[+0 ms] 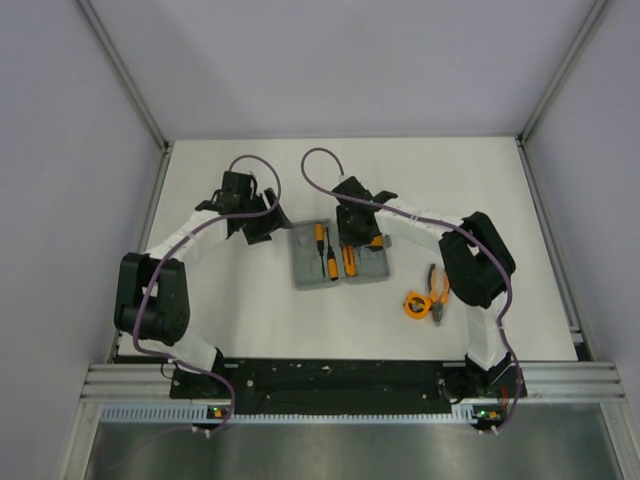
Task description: Pack the tool kit
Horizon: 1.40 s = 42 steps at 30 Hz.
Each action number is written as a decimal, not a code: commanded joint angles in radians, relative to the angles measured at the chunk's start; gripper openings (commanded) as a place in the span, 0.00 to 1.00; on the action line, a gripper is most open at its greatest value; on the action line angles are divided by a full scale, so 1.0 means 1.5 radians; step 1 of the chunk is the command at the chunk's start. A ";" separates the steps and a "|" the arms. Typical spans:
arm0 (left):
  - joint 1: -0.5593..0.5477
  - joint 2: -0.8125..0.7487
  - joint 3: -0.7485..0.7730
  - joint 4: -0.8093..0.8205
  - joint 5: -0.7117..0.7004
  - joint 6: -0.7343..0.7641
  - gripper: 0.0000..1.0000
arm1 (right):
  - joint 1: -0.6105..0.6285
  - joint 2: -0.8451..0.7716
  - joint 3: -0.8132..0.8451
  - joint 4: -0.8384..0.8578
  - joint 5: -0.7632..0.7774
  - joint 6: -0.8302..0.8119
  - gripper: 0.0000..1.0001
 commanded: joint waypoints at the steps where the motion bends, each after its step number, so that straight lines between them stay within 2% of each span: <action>1: 0.003 0.001 0.025 0.011 0.008 0.009 0.73 | 0.006 -0.004 0.034 0.008 0.001 0.012 0.39; 7: 0.003 0.000 0.025 0.011 0.011 0.008 0.73 | 0.006 -0.024 0.035 0.007 0.005 0.012 0.38; 13: 0.003 0.002 0.024 0.013 0.012 0.008 0.73 | 0.007 -0.030 0.031 0.003 0.002 -0.001 0.27; 22: 0.003 0.036 0.019 0.000 0.016 0.005 0.73 | 0.010 -0.013 0.019 0.003 -0.001 -0.013 0.17; 32: 0.003 0.074 0.007 0.000 0.055 -0.018 0.72 | 0.023 0.010 0.014 -0.007 0.020 -0.008 0.18; 38: 0.003 0.096 -0.005 0.001 0.075 -0.031 0.71 | 0.036 0.028 0.028 -0.032 0.062 -0.002 0.28; 42: 0.003 0.103 -0.010 0.002 0.081 -0.032 0.71 | 0.037 0.039 0.029 -0.044 0.070 0.004 0.28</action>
